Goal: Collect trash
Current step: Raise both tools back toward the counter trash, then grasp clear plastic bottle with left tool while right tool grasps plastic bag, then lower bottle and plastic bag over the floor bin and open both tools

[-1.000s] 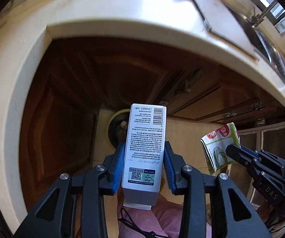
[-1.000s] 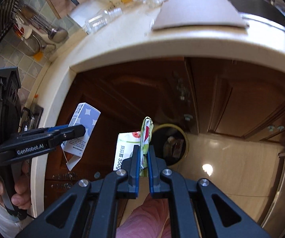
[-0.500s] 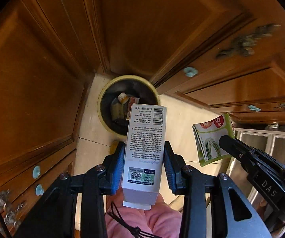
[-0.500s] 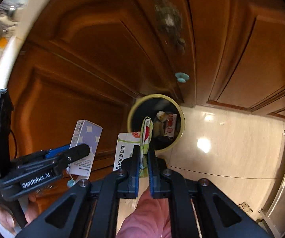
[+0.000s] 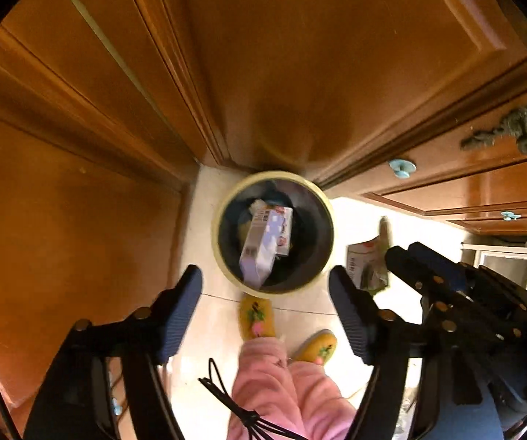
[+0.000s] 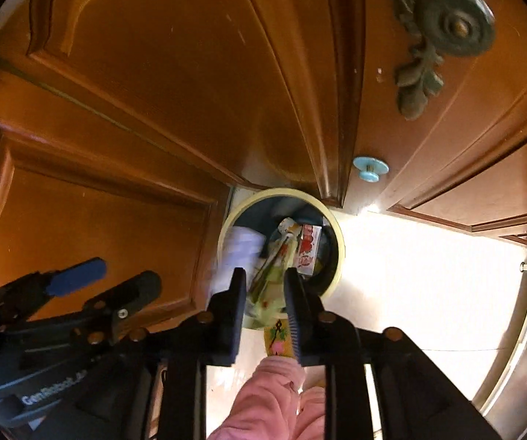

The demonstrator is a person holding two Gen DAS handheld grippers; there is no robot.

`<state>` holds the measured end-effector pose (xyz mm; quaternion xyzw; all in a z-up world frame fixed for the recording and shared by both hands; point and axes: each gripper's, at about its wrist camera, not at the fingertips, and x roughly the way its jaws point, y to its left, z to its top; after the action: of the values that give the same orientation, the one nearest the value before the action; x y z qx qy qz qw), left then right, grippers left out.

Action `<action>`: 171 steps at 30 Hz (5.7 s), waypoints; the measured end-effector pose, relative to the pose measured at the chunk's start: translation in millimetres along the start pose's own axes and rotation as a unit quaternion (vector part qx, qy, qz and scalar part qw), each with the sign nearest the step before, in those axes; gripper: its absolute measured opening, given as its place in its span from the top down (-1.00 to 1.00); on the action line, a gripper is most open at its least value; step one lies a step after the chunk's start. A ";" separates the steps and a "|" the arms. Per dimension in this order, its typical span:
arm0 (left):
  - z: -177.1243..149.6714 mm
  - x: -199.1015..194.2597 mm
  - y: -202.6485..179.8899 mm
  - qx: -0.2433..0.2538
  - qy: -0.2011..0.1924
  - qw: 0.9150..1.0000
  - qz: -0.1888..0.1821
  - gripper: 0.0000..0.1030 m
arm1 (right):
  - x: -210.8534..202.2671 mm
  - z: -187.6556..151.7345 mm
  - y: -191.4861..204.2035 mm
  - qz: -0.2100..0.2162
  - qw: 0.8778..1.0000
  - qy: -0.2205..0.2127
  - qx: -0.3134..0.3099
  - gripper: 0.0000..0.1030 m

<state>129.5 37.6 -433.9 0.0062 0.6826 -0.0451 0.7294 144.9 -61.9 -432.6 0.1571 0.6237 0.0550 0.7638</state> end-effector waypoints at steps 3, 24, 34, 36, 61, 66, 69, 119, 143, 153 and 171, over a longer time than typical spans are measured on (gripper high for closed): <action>1.9 -11.3 1.8 0.005 -0.001 1.000 0.011 -0.43 | -5.5 2.6 1.6 -0.002 1.000 0.002 0.006 0.51; -22.1 -214.2 -29.2 0.040 -0.081 0.995 0.028 -0.43 | -212.5 -28.6 9.9 0.035 0.997 -0.054 -0.033 0.51; -27.9 -322.9 -49.0 0.065 -0.190 0.978 0.049 -0.53 | -333.2 -40.5 16.2 0.040 0.981 -0.167 -0.095 0.51; -27.5 -340.1 -51.8 0.066 -0.210 0.974 0.052 -0.55 | -347.8 -40.7 14.4 0.041 0.978 -0.179 -0.100 0.51; 177.8 -390.0 -45.1 0.222 -0.300 0.919 0.129 -0.81 | -372.6 113.1 22.2 0.060 0.963 -0.263 0.016 0.13; 248.6 -341.0 -58.6 0.293 -0.265 0.904 0.162 -0.81 | -340.2 168.8 15.0 0.050 0.960 -0.264 0.081 0.13; 282.8 -314.0 -64.4 0.328 -0.245 0.894 0.183 -0.81 | -321.6 193.4 9.0 0.042 0.958 -0.262 0.110 0.13; 197.1 -333.0 -78.3 0.225 -0.155 0.960 0.061 -0.07 | -337.2 115.2 21.6 0.068 0.953 -0.294 0.020 0.84; -41.0 -202.3 -36.8 0.056 -0.036 0.997 -0.027 -0.07 | -235.2 -70.6 2.6 0.058 0.991 -0.113 -0.052 0.83; -38.8 -83.3 7.1 -0.004 0.016 0.999 -0.034 -0.07 | -106.5 -64.0 5.5 0.047 0.998 -0.017 -0.049 0.83; 32.1 96.0 40.9 0.030 0.072 0.997 -0.022 -0.18 | 92.7 -7.6 -13.0 -0.018 0.998 0.065 -0.006 0.72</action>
<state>170.7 70.6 -529.5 0.0168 0.7318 -0.0811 0.6765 156.1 -46.9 -524.7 0.1372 0.6746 0.0554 0.7232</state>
